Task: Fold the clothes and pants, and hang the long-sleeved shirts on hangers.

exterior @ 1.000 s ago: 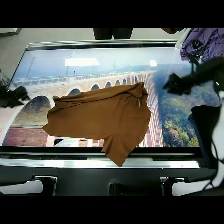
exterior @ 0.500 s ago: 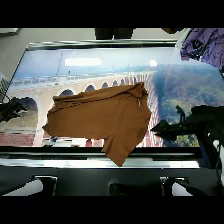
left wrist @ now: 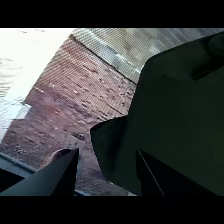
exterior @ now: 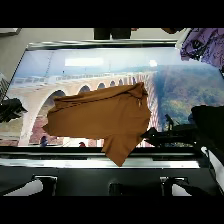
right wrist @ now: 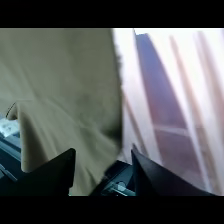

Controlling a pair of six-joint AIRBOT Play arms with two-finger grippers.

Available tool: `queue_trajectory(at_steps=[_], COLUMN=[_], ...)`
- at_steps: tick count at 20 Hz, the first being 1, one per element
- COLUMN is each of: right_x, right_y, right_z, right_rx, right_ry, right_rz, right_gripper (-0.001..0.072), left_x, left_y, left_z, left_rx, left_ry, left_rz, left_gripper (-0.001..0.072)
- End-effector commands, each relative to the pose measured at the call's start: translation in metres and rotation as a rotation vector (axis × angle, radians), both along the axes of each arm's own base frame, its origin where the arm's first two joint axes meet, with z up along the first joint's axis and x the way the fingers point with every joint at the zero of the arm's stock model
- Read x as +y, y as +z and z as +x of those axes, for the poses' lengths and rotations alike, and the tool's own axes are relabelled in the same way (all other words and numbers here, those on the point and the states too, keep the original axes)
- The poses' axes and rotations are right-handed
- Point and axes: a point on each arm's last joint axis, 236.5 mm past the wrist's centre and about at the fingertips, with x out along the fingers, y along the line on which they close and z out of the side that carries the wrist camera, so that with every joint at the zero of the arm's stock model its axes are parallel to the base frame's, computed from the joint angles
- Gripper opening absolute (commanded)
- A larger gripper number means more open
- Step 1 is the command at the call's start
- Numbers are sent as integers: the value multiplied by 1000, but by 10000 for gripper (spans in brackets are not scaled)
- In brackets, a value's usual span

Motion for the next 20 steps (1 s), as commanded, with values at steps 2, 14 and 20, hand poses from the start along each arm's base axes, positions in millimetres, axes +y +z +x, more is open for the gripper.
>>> queue_trajectory(at_steps=[2, 14, 20], right_x=[8, -23, -21], right_y=[-16, 39, 45], right_z=[9, 51, 54], right_rx=[-31, -92, -71], right_ry=[-9, -49, -76], right_rz=[-78, -127, -112], right_gripper=[325, 29, 29], left_x=[-6, -43, -81], left_y=[0, -77, -111], left_z=[-6, -25, -50], left_rx=[27, -64, -62], left_ry=[-6, -41, -126], left_rz=[-23, -268, -370], left_gripper=[415, 621, 597])
